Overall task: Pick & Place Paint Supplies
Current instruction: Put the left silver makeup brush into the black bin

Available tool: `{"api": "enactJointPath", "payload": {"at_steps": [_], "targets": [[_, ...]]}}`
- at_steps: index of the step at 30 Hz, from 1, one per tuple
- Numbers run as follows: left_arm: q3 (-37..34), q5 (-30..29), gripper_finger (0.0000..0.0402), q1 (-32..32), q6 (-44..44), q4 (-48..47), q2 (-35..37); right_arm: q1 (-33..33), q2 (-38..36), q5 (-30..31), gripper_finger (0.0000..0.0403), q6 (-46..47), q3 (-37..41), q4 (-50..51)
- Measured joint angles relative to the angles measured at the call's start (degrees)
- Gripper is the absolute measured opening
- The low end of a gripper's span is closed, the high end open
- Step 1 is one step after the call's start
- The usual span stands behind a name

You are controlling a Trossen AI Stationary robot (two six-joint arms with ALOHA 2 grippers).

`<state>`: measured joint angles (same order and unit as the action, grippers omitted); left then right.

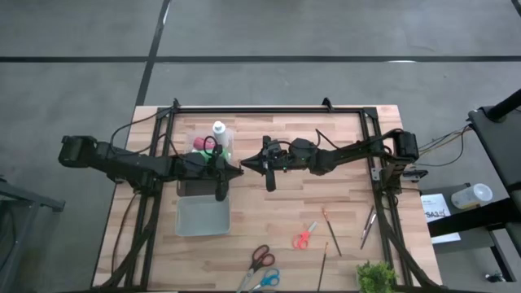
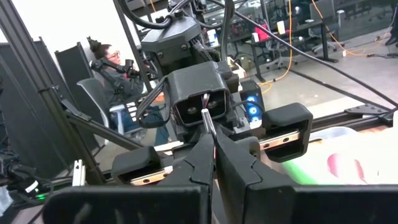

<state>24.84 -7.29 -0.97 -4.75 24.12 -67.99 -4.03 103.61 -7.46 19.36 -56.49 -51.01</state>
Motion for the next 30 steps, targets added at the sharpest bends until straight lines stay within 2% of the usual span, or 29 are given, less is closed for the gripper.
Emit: {"api": "enactJointPath", "payload": {"at_steps": [15,18,23,30], "targets": [[0.0,0.0,0.0033,0.0,0.0,-0.1,0.0,0.0,0.0,0.0,0.0017,1.9,0.0,0.1],[0.0,0.0,0.0033,0.0,0.0,-0.1,0.0,0.0,0.0,2.2,0.0044,10.4,0.0,0.1],[0.0,0.1,0.0033,0.0,0.0,-0.1,0.0,-0.1,0.0,16.1,0.0113,23.1,0.0,1.0],[0.0,0.1,0.0033,0.0,0.2,-0.1,0.0,0.1,0.0,16.4,0.0179,23.2,0.0,1.5]]}}
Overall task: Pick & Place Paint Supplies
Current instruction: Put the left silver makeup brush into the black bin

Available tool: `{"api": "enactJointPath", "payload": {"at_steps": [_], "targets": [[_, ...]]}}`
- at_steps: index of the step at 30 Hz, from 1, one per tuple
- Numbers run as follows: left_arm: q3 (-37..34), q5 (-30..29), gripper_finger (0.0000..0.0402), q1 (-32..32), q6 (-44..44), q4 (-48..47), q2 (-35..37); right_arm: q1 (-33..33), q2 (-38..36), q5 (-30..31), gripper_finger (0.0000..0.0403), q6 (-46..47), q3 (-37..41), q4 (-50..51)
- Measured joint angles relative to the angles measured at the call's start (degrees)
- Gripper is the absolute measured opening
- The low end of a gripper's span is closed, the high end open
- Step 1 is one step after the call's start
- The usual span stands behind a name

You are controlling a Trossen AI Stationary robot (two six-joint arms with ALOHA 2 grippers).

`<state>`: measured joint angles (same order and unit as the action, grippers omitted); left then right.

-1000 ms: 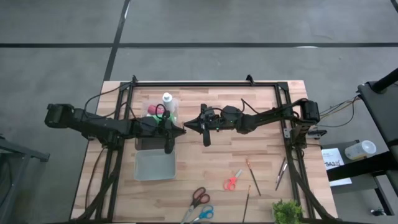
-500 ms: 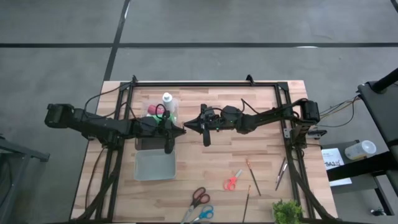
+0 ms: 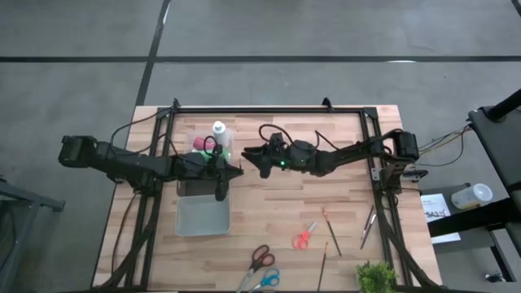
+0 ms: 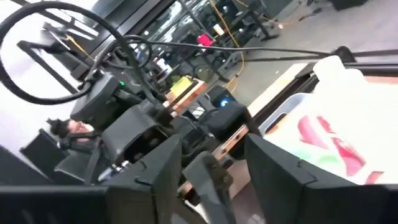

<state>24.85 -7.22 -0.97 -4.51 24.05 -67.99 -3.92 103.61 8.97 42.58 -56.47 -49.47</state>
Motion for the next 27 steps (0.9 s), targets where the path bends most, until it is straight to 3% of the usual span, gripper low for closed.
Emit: {"api": "enactJointPath", "payload": {"at_steps": [12,21,27], "targets": [[0.0,0.2,0.0033,0.0,0.0,0.0,0.0,-0.1,0.0,1.2,0.0244,-12.7,0.0,2.2],[0.0,0.4,0.0033,0.0,0.0,0.0,0.0,2.2,-4.2,22.8,0.0249,-13.3,0.1,16.1],[0.0,0.4,0.0033,0.0,0.0,-1.0,0.7,4.7,-9.1,25.7,0.0249,-13.0,0.2,28.9]]}}
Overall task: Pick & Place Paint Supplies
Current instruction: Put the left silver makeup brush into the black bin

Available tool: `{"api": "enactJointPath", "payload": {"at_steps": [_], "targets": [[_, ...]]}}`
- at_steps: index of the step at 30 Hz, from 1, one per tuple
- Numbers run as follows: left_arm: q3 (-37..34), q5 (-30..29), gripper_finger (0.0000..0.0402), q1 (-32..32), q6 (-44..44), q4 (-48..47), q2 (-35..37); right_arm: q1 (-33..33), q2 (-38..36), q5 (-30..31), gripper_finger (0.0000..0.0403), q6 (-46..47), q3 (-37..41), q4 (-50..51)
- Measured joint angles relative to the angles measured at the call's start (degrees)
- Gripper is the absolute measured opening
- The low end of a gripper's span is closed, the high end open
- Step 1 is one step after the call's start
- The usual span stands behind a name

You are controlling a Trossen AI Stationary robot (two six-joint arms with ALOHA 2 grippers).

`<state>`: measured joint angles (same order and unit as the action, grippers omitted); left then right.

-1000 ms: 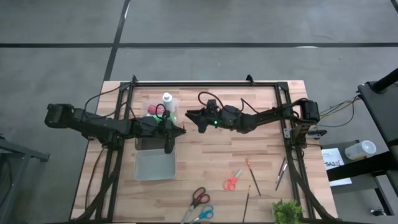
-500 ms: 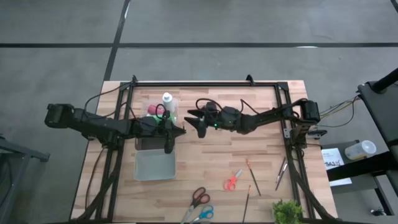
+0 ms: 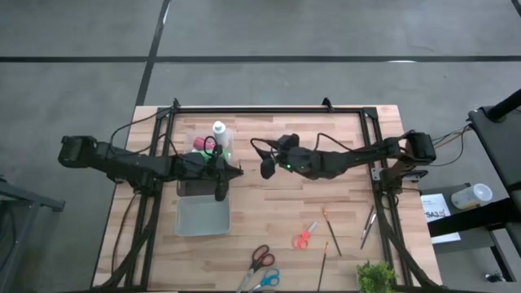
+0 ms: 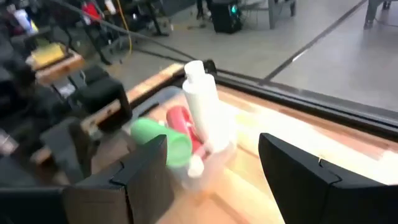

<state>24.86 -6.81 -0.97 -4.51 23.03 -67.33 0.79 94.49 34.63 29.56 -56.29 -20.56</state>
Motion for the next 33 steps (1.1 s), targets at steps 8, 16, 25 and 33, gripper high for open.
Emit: {"api": "enactJointPath", "payload": {"at_steps": [8,16,25,33], "targets": [[2.8,-2.2,0.0033,0.0,-7.5,-16.4,8.8,0.7,-3.8,0.1,0.0249,0.0,0.1,8.3],[23.2,-5.4,0.0033,-0.2,-21.0,-67.2,10.5,0.7,-3.7,0.0,0.0249,0.0,0.1,8.4],[29.5,-3.7,0.0033,-0.2,-25.0,-94.0,6.1,0.7,-3.6,0.0,0.0249,0.0,0.2,8.4],[24.9,0.5,0.0032,-0.2,-14.5,-93.1,0.5,0.7,-3.6,-0.1,0.0249,0.0,0.2,8.3]]}}
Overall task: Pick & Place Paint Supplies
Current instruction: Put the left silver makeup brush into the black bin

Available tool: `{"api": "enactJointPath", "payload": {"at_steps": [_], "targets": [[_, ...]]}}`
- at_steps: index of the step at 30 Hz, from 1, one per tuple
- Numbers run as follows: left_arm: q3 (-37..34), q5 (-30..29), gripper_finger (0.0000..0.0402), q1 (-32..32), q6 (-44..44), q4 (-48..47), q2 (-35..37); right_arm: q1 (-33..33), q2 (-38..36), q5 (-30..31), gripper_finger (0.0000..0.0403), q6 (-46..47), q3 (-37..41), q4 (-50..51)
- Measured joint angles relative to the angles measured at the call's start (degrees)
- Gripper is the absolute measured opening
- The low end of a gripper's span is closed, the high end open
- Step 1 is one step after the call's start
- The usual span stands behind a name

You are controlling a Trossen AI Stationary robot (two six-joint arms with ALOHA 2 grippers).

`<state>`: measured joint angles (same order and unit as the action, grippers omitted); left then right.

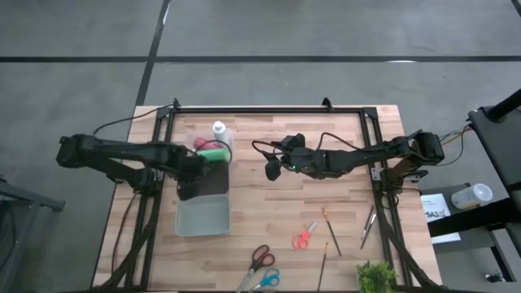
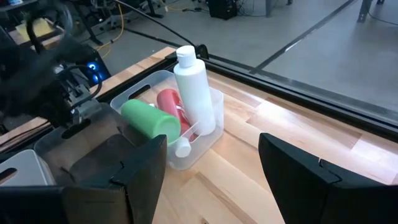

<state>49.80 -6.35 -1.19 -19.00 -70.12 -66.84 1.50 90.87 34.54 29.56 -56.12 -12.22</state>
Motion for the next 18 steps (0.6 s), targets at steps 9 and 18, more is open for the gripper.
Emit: {"api": "enactJointPath", "payload": {"at_steps": [9,18], "targets": [[-0.7,0.6,0.0032,0.0,1.7,4.2,-5.4,0.0,0.0,0.0,0.0249,0.0,0.0,0.0],[-0.7,0.6,0.0032,0.0,3.9,9.5,-11.2,0.0,0.0,0.0,0.0249,0.0,0.0,0.0]]}}
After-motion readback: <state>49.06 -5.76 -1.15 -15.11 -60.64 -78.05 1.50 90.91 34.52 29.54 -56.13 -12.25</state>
